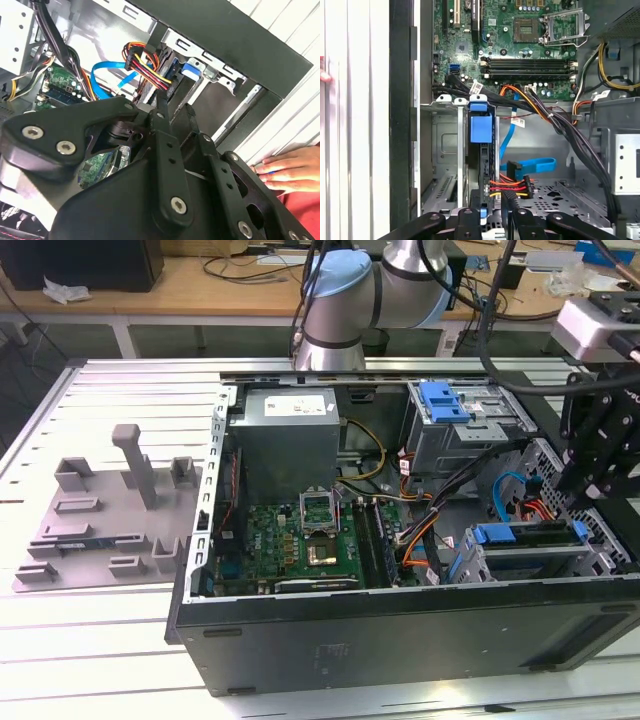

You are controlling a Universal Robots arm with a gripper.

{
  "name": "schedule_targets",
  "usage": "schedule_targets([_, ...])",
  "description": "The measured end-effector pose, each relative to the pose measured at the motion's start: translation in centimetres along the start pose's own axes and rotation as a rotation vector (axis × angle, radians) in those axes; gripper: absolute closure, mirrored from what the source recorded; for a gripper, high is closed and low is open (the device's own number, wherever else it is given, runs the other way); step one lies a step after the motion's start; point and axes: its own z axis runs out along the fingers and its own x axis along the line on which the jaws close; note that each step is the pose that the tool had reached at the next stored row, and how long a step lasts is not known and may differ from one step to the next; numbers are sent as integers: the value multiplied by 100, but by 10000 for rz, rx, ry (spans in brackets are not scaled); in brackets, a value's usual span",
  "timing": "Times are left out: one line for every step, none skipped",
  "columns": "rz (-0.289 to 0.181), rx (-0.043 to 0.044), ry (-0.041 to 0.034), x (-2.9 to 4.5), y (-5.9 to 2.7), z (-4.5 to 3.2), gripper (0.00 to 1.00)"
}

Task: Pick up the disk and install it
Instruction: 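Insert the first disk wire, then insert the second disk wire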

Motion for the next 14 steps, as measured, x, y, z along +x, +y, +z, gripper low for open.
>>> schedule_targets([0, 0, -1, -3, 0, -4, 69])
schedule_targets([1, 0, 0, -3, 0, -4, 69])
schedule_targets([0, 0, 0, -4, 0, -4, 69])
schedule_targets([0, 0, 1, -4, -1, -5, 69])
schedule_targets([0, 0, 1, -6, 0, -5, 69])
schedule_targets([0, 0, 1, -7, 0, -5, 69])
schedule_targets([0, 0, 1, -7, 0, -5, 69])
schedule_targets([0, 0, 1, -7, 0, -5, 69])
schedule_targets([0, 0, 1, -8, 0, -5, 69])
schedule_targets([0, 0, 1, -8, 0, -5, 69])
schedule_targets([0, 0, 1, -8, 0, -5, 69])
schedule_targets([0, 0, 1, -8, 0, -5, 69])
schedule_targets([0, 0, 1, -9, 0, -5, 69])
schedule_targets([0, 0, 0, -9, 0, -5, 69])
